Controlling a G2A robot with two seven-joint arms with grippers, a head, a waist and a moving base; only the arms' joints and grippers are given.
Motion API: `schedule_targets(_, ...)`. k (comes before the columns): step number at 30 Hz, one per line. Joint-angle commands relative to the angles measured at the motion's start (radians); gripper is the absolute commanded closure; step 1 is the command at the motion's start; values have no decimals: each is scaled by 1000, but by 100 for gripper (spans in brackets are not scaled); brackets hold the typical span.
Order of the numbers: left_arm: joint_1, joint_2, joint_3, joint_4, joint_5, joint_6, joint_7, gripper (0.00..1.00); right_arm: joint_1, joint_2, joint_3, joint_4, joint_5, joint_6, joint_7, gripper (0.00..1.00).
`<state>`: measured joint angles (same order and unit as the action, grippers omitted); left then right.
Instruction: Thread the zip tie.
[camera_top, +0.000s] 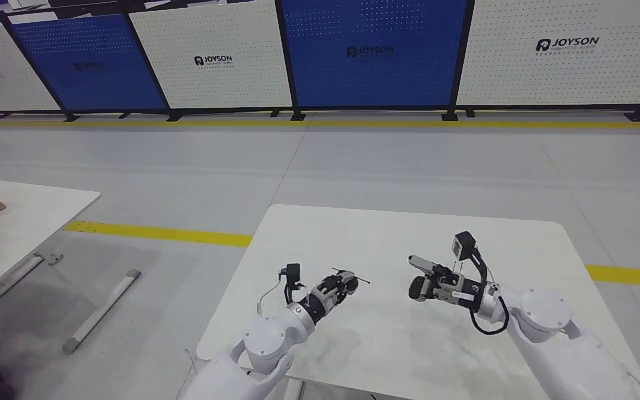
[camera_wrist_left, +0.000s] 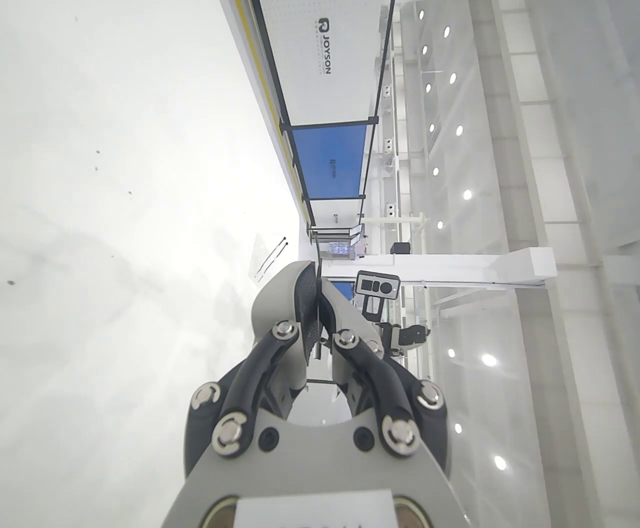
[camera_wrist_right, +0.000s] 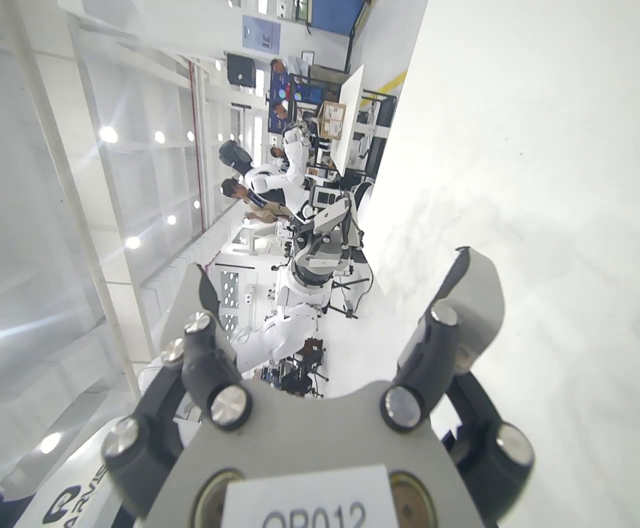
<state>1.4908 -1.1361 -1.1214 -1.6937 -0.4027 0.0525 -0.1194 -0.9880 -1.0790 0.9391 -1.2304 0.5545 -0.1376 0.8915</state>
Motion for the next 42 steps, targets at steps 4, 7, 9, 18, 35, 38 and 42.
schedule_targets(4, 22, 2, -10, -18, 13, -12, -9, 100, -80, 19, 91, -18, 65, -25, -27, 0)
schedule_targets(7, 22, 2, -10, -18, 13, -12, -9, 100, -80, 19, 91, -18, 65, -25, -27, 0)
schedule_targets(9, 22, 2, -10, -18, 13, -12, -9, 100, -80, 19, 91, -18, 65, -25, -27, 0)
schedule_targets(18, 21, 2, -10, -18, 12, -13, -9, 100, -80, 19, 91, -18, 65, -25, -27, 0)
schedule_targets(35, 163, 15, -162, -248, -187, -218, -134, 100, -80, 19, 91, -18, 65, -25, -27, 0)
schedule_targets(38, 163, 15, -162, -248, -187, -218, -134, 100, -80, 19, 91, -18, 65, -25, -27, 0)
schedule_targets(42, 163, 15, -162, -248, -187, -218, -134, 100, -80, 19, 91, -18, 65, -25, -27, 0)
